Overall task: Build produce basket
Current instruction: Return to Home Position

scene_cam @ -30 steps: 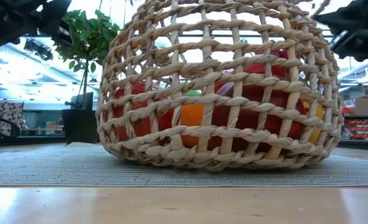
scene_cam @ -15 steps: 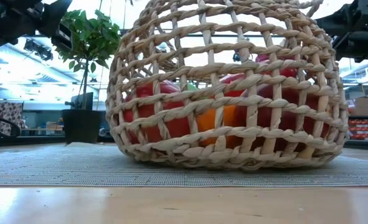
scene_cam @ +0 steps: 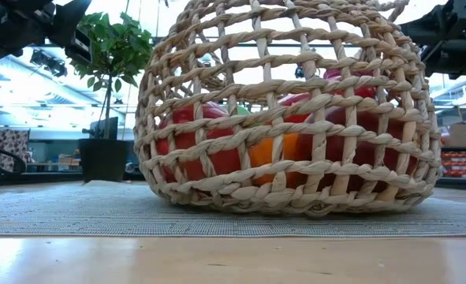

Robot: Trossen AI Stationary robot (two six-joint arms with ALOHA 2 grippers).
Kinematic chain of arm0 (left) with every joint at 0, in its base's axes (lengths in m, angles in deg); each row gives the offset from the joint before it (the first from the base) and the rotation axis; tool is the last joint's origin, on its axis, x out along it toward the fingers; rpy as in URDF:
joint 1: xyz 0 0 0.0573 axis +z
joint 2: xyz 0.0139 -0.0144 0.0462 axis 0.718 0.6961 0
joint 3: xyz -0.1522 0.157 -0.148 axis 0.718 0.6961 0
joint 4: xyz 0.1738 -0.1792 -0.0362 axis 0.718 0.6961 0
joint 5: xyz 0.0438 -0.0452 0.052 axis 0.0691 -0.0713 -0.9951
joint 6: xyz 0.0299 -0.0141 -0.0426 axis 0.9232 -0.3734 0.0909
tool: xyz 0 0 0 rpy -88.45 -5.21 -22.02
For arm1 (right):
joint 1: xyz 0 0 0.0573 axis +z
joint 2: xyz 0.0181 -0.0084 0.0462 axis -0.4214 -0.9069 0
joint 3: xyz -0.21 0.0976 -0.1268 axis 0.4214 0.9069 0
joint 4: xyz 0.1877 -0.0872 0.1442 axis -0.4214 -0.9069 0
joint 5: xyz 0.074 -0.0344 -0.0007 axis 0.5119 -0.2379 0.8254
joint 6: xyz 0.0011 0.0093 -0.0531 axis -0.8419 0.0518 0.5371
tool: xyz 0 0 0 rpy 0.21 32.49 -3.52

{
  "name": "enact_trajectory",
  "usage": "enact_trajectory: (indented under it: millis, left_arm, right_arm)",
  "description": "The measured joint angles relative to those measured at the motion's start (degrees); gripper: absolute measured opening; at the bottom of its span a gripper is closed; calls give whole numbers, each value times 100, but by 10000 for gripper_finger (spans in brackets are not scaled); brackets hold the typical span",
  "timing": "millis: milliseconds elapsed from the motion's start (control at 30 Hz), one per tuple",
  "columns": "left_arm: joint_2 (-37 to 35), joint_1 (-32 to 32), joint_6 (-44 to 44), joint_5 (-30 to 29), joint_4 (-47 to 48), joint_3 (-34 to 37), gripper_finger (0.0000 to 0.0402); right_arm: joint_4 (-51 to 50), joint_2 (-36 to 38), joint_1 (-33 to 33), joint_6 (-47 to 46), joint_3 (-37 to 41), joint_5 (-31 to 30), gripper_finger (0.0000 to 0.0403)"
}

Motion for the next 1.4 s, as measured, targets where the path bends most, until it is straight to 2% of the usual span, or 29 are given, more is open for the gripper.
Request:
enact_trajectory:
  millis: [1400]
  left_arm:
    - [1,0,5,0,-2,3,128]
  right_arm:
    - [2,-2,0,0,2,0,394]
